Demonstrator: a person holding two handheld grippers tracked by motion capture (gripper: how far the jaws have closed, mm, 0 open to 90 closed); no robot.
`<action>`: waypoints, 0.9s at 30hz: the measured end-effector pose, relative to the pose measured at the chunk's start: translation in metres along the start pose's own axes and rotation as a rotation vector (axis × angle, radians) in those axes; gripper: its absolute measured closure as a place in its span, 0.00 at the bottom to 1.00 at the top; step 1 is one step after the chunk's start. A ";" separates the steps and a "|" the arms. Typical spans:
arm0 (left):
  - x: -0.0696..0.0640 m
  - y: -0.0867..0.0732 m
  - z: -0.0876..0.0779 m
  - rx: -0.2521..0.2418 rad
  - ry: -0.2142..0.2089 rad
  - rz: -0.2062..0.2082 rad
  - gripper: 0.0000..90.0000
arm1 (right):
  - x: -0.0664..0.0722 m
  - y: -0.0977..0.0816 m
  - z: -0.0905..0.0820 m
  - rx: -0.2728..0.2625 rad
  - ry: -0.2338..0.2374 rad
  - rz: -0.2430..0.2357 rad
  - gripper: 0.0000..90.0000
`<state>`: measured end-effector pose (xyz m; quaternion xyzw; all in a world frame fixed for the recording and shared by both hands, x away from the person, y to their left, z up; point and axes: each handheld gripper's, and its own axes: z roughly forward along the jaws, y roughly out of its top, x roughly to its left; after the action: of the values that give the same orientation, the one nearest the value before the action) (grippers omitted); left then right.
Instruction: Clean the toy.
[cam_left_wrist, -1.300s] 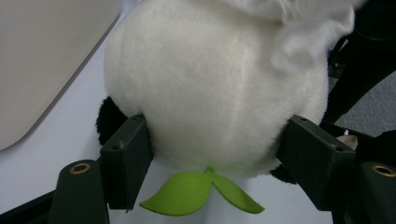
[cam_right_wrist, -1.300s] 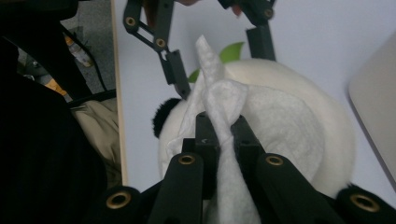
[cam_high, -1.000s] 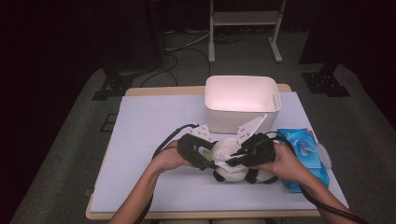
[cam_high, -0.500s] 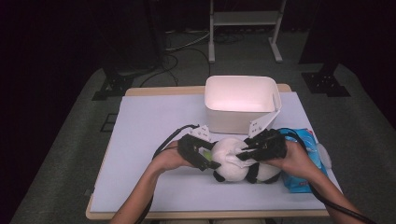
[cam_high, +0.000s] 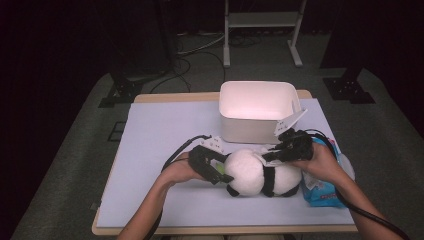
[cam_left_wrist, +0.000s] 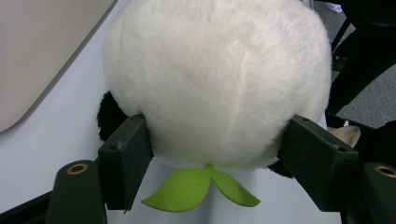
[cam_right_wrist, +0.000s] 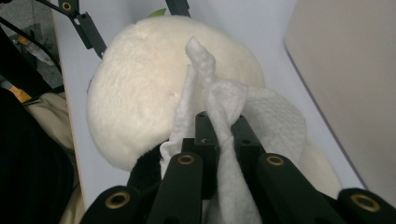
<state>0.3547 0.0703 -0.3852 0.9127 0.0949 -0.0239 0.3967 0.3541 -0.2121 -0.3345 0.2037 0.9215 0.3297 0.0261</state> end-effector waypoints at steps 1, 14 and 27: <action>0.000 -0.001 0.000 0.001 -0.002 -0.003 0.28 | 0.001 -0.002 0.000 0.000 0.000 0.000 0.93; -0.005 -0.016 0.001 0.024 -0.040 -0.024 0.21 | 0.031 -0.006 0.007 0.014 0.007 -0.058 0.93; -0.006 -0.008 -0.003 -0.020 -0.079 -0.044 0.18 | 0.048 -0.009 0.010 0.026 0.030 -0.087 0.93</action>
<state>0.3472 0.0771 -0.3883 0.9047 0.0996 -0.0678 0.4086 0.3088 -0.1934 -0.3434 0.1586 0.9339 0.3195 0.0237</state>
